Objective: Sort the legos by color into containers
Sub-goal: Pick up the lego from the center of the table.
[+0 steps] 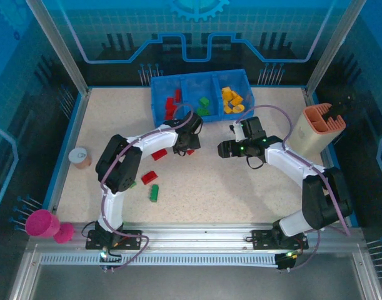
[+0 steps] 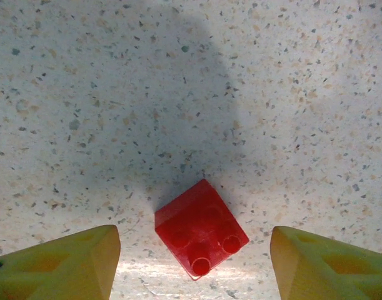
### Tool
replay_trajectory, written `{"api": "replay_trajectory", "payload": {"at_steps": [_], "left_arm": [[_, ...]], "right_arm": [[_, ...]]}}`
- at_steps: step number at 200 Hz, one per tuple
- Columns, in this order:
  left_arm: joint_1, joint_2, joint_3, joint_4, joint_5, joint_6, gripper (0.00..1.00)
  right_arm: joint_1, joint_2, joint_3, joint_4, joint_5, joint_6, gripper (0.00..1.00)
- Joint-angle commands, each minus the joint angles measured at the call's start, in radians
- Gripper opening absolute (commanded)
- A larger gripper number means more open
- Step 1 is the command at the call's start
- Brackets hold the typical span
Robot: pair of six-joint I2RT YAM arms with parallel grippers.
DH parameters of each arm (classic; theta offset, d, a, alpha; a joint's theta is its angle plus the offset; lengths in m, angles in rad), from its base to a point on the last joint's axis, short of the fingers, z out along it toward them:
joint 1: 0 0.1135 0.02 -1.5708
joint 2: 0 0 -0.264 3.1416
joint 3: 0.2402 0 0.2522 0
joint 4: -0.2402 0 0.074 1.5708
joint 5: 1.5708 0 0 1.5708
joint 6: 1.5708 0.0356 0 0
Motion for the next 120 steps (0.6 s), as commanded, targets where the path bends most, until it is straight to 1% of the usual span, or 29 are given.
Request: {"api": "replay_trajectory", "payload": {"at_steps": [1,77,108,120], "left_arm": [[-0.008,0.027,-0.011,0.018,0.041,-0.052,0.66],[-0.010,0.070,-0.014,0.030,0.041,-0.085,0.66],[-0.011,0.083,-0.017,0.041,0.052,-0.091,0.61],[-0.009,0.083,-0.018,0.049,0.046,-0.094,0.57]], "right_arm": [[-0.014,0.006,0.018,0.009,-0.022,-0.008,0.83],[-0.016,0.004,0.015,0.013,-0.022,-0.005,0.83],[-0.017,0.002,0.015,0.010,-0.019,-0.006,0.83],[-0.017,0.001,0.015,0.008,-0.018,-0.005,0.83]]}}
